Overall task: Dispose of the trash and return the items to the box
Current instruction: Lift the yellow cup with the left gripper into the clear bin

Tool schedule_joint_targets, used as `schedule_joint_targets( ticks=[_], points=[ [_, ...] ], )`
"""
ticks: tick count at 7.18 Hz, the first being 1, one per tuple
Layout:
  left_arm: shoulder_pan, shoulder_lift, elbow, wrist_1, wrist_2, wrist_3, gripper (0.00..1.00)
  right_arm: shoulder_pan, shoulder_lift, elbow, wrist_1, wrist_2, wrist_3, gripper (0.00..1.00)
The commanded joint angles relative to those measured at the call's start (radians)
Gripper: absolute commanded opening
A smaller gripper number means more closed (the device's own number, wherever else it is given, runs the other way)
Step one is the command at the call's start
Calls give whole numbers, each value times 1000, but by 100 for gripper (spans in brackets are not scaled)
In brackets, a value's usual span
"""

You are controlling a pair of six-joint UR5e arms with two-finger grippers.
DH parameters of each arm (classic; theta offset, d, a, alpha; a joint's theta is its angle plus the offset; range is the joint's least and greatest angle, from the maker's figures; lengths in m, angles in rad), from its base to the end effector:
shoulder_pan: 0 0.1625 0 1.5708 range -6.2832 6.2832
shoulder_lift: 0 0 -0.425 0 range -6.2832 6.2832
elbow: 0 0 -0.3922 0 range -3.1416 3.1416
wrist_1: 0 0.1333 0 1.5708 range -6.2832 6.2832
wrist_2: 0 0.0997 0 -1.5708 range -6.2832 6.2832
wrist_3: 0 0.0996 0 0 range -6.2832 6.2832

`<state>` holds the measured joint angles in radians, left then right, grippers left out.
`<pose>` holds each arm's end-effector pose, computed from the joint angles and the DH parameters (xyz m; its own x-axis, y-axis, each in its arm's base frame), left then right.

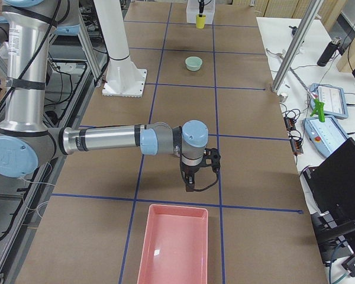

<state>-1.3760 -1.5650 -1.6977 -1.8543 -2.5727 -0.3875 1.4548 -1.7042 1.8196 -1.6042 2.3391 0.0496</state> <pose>0.0483 -0.4997 0.5502 0.4971 0.0570 -0.8658 0.0107 0.9974 0.0718 0.0129 -0.4428 0.6018 0.7125 -0.0905 0.6958 0.0801 0.9957 0.0475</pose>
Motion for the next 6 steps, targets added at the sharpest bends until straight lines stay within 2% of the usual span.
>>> schedule_joint_targets(
  ticks=[1, 2, 4, 5, 6],
  points=[
    [-247, -13, 132, 204, 73, 551, 0, -72, 12, 0, 92, 6, 146, 100],
    [-297, -65, 198, 251, 157, 685, 0, -115, 12, 0, 162, 5, 232, 100],
    [-350, -118, 401, 234, 164, 839, 0, -171, 14, 0, 234, 3, 318, 100],
    [-356, -118, 477, 202, 166, 866, 0, -181, 15, 3, 257, 3, 352, 100],
    [-368, -116, 603, 93, 167, 869, 0, -192, 17, 7, 274, 5, 395, 100]
  ],
)
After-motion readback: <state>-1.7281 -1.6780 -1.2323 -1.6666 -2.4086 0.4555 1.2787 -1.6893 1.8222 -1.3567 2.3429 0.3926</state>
